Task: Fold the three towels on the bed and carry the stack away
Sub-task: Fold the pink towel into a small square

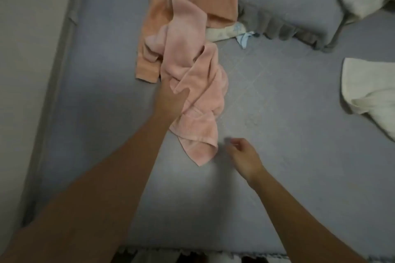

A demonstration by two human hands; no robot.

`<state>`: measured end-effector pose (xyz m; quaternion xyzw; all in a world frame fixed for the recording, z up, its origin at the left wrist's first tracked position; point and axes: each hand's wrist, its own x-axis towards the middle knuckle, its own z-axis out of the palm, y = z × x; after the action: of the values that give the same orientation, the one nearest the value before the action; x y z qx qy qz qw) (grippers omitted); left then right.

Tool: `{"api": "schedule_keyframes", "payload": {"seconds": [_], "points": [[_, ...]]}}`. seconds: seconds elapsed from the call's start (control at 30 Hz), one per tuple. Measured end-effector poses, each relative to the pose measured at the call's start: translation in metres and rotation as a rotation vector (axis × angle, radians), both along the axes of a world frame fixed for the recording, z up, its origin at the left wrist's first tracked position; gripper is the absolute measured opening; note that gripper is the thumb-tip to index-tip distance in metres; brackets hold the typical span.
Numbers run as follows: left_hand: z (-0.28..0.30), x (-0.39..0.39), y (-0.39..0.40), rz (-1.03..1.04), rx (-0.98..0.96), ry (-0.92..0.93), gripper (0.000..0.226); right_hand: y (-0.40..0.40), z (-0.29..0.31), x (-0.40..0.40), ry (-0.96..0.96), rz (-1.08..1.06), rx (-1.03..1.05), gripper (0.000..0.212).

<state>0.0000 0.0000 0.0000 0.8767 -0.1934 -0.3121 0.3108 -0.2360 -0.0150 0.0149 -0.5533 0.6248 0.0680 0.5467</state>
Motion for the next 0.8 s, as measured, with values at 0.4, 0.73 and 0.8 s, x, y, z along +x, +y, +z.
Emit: {"api": "schedule_keyframes", "payload": {"seconds": [0.4, 0.73, 0.8], "points": [[0.007, -0.15, 0.067, -0.187, -0.013, -0.183, 0.015, -0.035, 0.005, 0.04, -0.123, -0.055, -0.426, 0.066], [0.0, -0.155, 0.105, -0.107, -0.119, 0.243, 0.02, -0.04, -0.018, -0.015, 0.07, 0.161, -0.166, 0.017], [-0.018, -0.12, 0.096, 0.168, -0.071, 0.195, 0.03, -0.054, -0.019, -0.05, -0.049, -0.08, -0.062, 0.016]]}}
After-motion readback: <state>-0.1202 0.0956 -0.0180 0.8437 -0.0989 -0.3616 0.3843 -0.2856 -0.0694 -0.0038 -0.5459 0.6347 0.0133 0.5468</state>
